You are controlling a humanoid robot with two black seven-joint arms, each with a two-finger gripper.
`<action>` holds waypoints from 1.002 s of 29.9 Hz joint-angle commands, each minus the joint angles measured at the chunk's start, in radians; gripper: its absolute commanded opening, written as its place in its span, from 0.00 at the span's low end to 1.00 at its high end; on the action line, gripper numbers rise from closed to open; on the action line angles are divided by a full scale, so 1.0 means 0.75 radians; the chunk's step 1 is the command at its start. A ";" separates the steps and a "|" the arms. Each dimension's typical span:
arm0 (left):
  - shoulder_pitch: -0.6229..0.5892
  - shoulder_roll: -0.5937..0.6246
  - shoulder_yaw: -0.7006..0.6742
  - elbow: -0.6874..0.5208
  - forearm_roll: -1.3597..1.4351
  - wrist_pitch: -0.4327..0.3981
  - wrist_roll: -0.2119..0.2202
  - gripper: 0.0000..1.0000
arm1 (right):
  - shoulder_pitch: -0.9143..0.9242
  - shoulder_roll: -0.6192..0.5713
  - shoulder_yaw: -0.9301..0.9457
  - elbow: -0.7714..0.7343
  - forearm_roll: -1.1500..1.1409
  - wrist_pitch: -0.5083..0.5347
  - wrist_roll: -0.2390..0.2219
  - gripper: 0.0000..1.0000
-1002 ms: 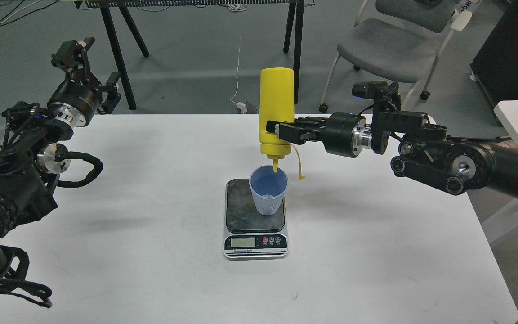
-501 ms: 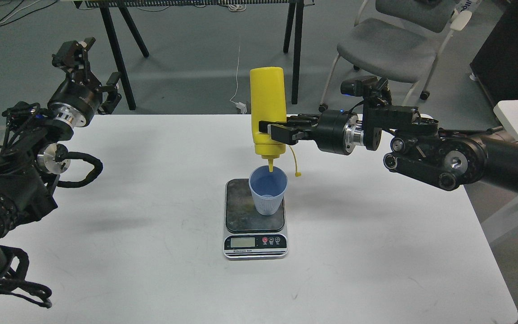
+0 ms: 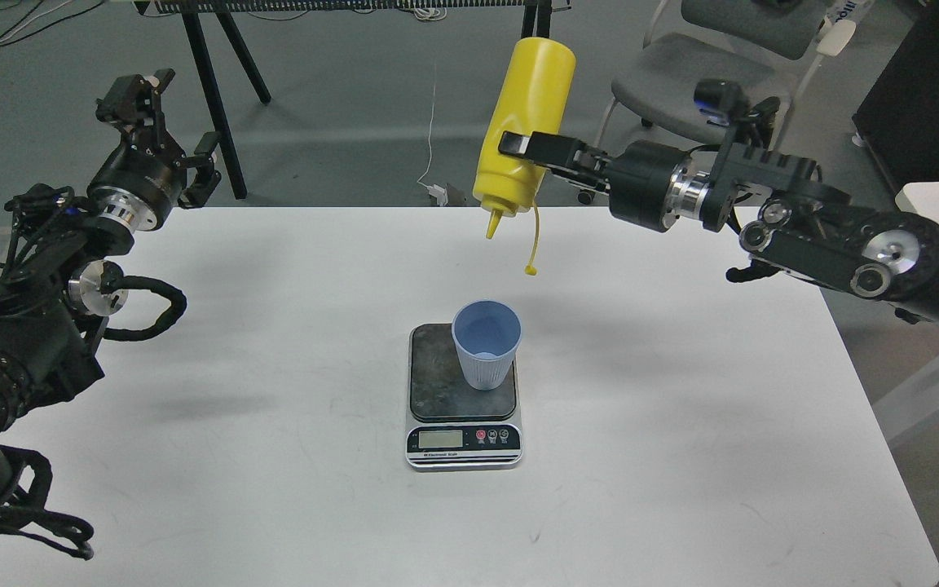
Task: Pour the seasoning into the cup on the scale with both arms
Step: 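Turn the bottle upright and carry it back toward its spot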
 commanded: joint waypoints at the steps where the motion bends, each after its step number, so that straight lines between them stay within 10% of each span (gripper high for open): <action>1: -0.001 -0.001 0.002 0.000 0.002 0.000 0.000 0.94 | -0.195 -0.098 0.244 0.030 0.501 0.315 -0.019 0.49; 17: 0.001 0.016 -0.002 0.000 -0.002 0.000 0.000 0.94 | -1.230 -0.080 0.948 0.389 1.265 0.315 -0.017 0.50; 30: 0.001 0.030 0.000 0.002 -0.002 0.000 0.000 0.94 | -1.443 0.181 0.985 0.330 1.247 0.315 0.049 0.52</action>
